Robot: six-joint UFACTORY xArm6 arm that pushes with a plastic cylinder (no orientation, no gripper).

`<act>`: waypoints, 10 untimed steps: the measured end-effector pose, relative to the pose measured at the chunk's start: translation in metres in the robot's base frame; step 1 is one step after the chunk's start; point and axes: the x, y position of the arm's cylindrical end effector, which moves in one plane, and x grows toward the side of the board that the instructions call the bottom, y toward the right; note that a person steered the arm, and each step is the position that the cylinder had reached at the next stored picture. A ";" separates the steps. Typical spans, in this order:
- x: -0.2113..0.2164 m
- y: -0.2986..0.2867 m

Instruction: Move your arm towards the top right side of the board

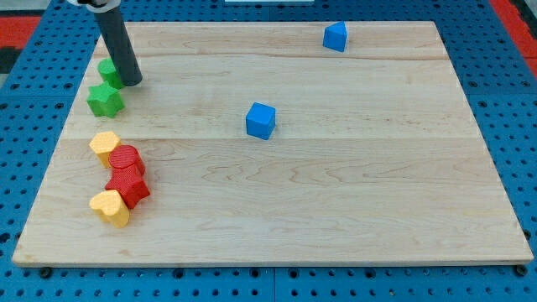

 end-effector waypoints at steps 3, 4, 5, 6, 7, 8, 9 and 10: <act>-0.010 0.152; -0.013 0.198; -0.013 0.237; -0.013 0.270; -0.013 0.306; -0.013 0.335; -0.013 0.361; -0.013 0.388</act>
